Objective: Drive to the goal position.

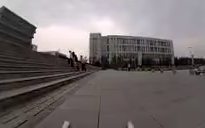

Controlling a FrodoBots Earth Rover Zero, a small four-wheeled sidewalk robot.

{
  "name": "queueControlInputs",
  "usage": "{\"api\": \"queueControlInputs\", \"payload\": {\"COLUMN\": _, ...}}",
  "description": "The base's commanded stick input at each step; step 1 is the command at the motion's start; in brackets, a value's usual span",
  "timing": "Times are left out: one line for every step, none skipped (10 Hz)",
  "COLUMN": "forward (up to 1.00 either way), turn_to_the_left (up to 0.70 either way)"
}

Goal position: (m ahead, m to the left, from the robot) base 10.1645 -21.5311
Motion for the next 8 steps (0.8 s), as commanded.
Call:
{"api": "queueControlInputs", "payload": {"forward": 0.6, "turn_to_the_left": 0.0}}
{"api": "queueControlInputs", "payload": {"forward": 0.6, "turn_to_the_left": 0.0}}
{"api": "queueControlInputs", "payload": {"forward": 0.6, "turn_to_the_left": 0.0}}
{"api": "queueControlInputs", "payload": {"forward": 0.6, "turn_to_the_left": 0.0}}
{"api": "queueControlInputs", "payload": {"forward": 0.6, "turn_to_the_left": 0.0}}
{"api": "queueControlInputs", "payload": {"forward": 0.6, "turn_to_the_left": 0.0}}
{"api": "queueControlInputs", "payload": {"forward": 0.6, "turn_to_the_left": 0.0}}
{"api": "queueControlInputs", "payload": {"forward": 0.6, "turn_to_the_left": 0.0}}
